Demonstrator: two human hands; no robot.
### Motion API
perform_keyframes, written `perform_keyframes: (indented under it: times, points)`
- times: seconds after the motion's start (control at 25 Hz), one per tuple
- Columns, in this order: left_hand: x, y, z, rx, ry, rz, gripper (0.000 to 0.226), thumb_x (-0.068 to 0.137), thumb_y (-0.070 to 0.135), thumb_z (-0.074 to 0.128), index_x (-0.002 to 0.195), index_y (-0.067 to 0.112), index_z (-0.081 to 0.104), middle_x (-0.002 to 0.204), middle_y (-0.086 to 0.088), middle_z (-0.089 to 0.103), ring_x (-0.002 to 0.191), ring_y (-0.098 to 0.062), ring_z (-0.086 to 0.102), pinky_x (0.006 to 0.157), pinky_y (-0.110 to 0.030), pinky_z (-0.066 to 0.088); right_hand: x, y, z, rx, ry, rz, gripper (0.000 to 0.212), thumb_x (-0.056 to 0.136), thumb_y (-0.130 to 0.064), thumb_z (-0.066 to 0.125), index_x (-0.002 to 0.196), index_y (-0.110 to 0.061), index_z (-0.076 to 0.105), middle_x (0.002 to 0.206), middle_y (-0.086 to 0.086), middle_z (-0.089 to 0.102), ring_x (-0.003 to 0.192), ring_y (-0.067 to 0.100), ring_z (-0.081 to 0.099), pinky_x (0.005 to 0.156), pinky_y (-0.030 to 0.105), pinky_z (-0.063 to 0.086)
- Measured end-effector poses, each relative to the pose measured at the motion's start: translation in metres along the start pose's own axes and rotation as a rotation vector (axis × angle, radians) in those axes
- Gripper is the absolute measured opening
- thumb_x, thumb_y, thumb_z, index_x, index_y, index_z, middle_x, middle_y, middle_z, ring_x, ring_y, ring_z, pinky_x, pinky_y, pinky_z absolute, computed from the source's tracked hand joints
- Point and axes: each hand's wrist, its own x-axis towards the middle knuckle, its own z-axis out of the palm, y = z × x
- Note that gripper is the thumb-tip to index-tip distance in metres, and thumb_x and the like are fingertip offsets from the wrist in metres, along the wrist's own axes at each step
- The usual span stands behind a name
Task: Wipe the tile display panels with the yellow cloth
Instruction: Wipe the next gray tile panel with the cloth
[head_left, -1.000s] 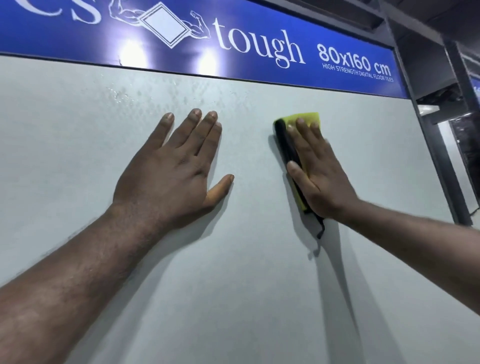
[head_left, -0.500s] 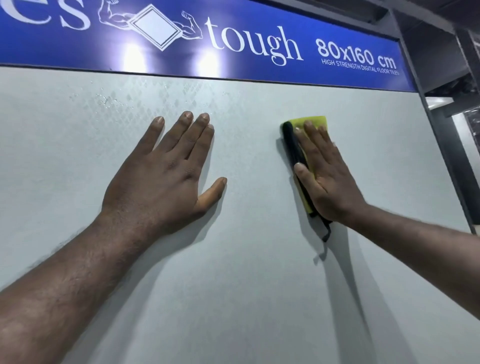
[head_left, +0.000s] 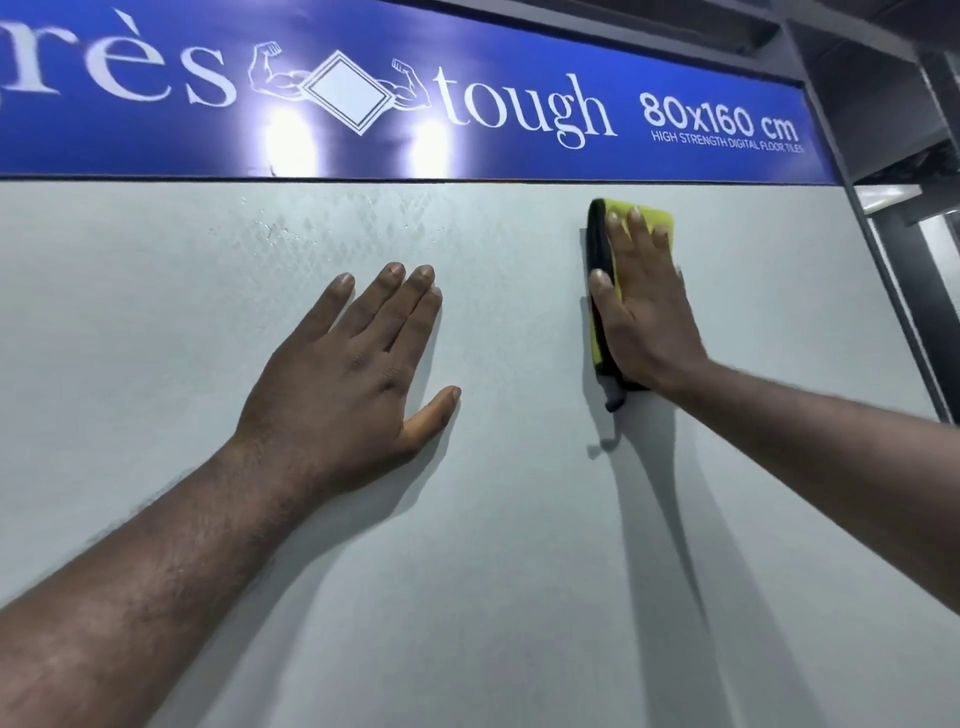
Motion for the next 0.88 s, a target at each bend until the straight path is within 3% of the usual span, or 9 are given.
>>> perform_keyframes:
  times: [0.16,0.36,0.52,0.6,0.72,0.88]
  points:
    - [-0.026,-0.02,-0.005,-0.028,0.035,0.039,0.087,0.105,0.064,0.035,0.169,0.005,0.033,0.178,-0.01,0.027,0.164,-0.026,0.027,0.134,-0.05,0.024,-0.051,-0.025,0.019,-0.058,-0.032,-0.286,0.064,0.11,-0.047,0.034,0.17,-0.037,0.012,0.176,-0.02,-0.003,0.163,0.008,-0.007,0.132,0.042,0.004]
    - [-0.063,-0.068,-0.02,0.0,0.027,0.09,0.089,0.105,0.067,0.032,0.169,0.005,0.032,0.178,-0.009,0.026,0.164,-0.027,0.028,0.133,-0.052,0.024,-0.012,-0.068,0.016,0.009,0.051,0.097,0.068,0.108,-0.051,0.027,0.17,-0.032,0.01,0.178,-0.01,-0.002,0.164,0.015,-0.009,0.132,0.053,0.008]
    - [-0.085,-0.096,-0.027,0.017,0.017,0.058,0.091,0.104,0.069,0.029,0.169,0.005,0.033,0.178,-0.01,0.027,0.164,-0.027,0.028,0.133,-0.053,0.023,-0.058,-0.118,0.035,-0.059,-0.041,-0.294,0.065,0.111,-0.046,0.036,0.17,-0.036,0.013,0.175,-0.022,-0.004,0.163,0.008,-0.008,0.132,0.042,0.006]
    - [-0.099,-0.106,-0.029,0.011,0.013,0.05,0.091,0.103,0.069,0.027,0.169,0.007,0.033,0.178,-0.008,0.026,0.164,-0.026,0.027,0.133,-0.053,0.022,-0.057,-0.113,0.035,-0.1,-0.011,-0.252,0.066,0.109,-0.05,0.033,0.17,-0.034,0.014,0.177,-0.017,0.0,0.164,0.01,-0.006,0.133,0.042,0.006]
    - [-0.11,-0.118,-0.031,0.015,0.027,0.076,0.091,0.103,0.069,0.025,0.168,0.007,0.035,0.177,-0.009,0.029,0.164,-0.025,0.03,0.133,-0.053,0.024,-0.011,-0.14,0.034,-0.056,0.074,0.039,0.075,0.103,-0.06,0.023,0.171,-0.03,0.013,0.178,-0.009,0.003,0.165,0.017,-0.003,0.133,0.05,0.007]
    - [-0.116,-0.117,-0.032,0.078,-0.023,0.058,0.093,0.102,0.068,0.012,0.172,0.007,0.021,0.18,-0.009,0.016,0.167,-0.025,0.017,0.135,-0.053,0.014,-0.074,-0.183,0.055,-0.05,0.025,-0.208,0.064,0.111,-0.043,0.039,0.17,-0.035,0.015,0.171,-0.027,-0.004,0.164,0.008,-0.006,0.132,0.04,0.004]
